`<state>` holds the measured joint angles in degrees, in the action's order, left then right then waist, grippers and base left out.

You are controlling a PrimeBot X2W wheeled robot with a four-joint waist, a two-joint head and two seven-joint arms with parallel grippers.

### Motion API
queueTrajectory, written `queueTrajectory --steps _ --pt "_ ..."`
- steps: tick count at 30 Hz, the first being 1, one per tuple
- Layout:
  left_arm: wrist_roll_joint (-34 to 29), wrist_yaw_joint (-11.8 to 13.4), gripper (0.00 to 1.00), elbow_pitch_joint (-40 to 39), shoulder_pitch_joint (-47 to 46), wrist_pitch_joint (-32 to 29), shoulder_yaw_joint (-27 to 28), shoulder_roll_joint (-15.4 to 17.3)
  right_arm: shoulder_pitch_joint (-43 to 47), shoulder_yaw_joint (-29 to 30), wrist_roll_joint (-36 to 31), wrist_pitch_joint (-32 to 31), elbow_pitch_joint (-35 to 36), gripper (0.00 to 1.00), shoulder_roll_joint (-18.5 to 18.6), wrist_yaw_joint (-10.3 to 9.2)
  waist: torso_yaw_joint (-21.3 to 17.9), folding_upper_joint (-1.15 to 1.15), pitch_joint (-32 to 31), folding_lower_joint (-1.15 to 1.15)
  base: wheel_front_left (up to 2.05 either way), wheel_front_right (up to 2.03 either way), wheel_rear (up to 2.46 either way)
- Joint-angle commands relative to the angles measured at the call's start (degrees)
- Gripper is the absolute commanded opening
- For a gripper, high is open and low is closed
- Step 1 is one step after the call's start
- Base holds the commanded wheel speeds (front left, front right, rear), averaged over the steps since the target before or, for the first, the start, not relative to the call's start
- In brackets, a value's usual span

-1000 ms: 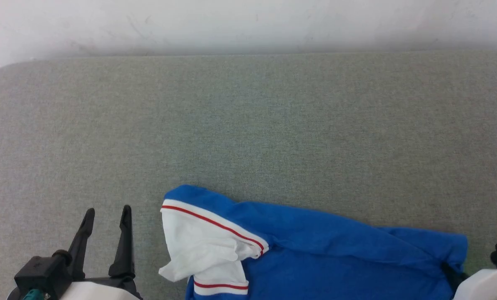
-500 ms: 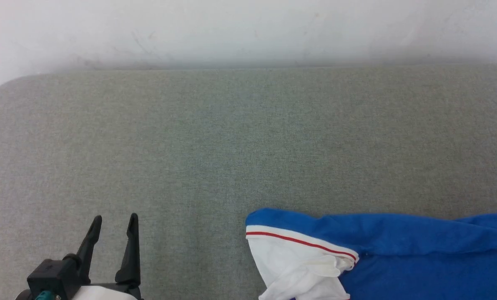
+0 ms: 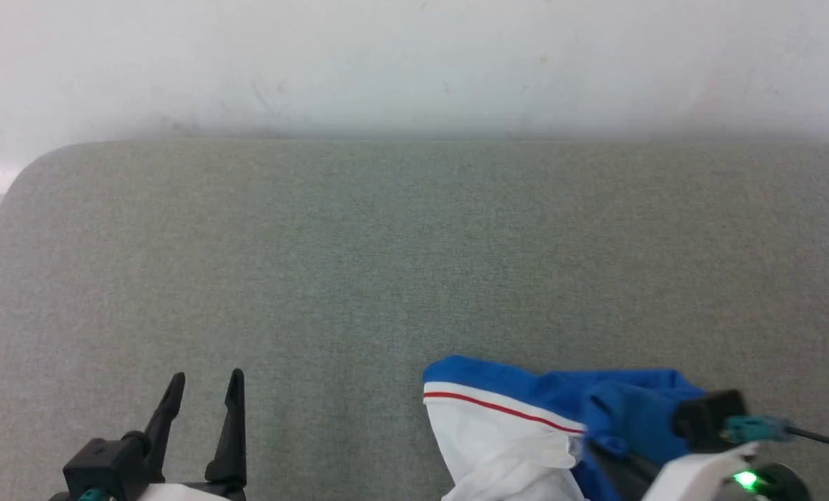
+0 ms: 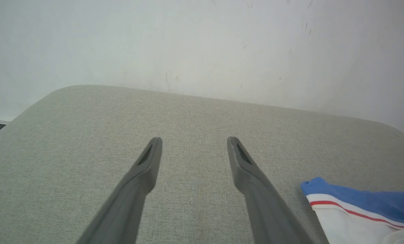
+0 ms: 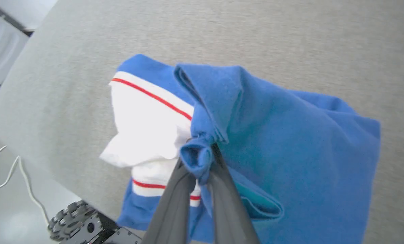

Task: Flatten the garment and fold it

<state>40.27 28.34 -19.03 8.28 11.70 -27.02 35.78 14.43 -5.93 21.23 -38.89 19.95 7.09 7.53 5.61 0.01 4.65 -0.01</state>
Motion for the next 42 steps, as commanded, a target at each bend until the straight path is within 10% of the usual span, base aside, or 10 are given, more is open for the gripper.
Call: queueTrajectory --steps 1,9,19,20,21,30,42 --pt "0.2 -0.2 1.00 0.2 0.7 0.3 0.0 -0.3 -0.8 -0.8 0.6 -0.1 0.5 0.00 -0.2 -0.04 0.2 -0.01 0.0 0.01 0.00 0.00 0.00" --pt "0.5 -0.9 1.00 0.7 -0.4 0.5 -0.4 -1.2 -10.2 -13.4 0.3 -0.8 -0.4 0.00 -1.9 -0.04 1.7 -0.01 1.7 0.01 0.00 0.00 0.00" --pt "0.9 -2.1 1.00 2.6 -2.2 0.6 -1.5 -2.9 -14.1 -14.6 -6.6 -1.4 -15.3 0.04 -3.4 -0.04 4.8 -0.01 2.8 0.01 0.00 0.00 0.00" --pt "0.8 -2.1 1.00 2.7 -2.4 0.6 -1.6 -3.1 -14.2 -14.6 -7.3 -0.9 -16.3 0.68 -3.5 -0.04 5.1 -0.01 2.9 0.01 0.00 0.00 0.00" --pt "0.9 -2.2 1.00 2.9 -2.6 0.6 -1.7 -3.2 -14.3 -14.5 -7.6 -0.3 -17.2 1.00 -3.6 -0.04 5.3 -0.01 2.9 0.01 0.00 0.00 0.00" --pt "1.1 -2.1 1.00 3.7 -2.8 0.7 -1.9 -3.7 -15.0 -11.3 -5.8 2.7 -14.7 1.00 -4.2 -0.04 4.4 -0.01 2.8 0.01 0.00 0.00 0.00" --pt "1.0 -0.9 1.00 1.8 -1.7 1.0 -0.8 -3.1 -3.4 7.5 -7.8 1.8 1.1 1.00 -4.2 -0.04 0.2 -0.01 3.5 0.01 0.00 0.00 0.00"
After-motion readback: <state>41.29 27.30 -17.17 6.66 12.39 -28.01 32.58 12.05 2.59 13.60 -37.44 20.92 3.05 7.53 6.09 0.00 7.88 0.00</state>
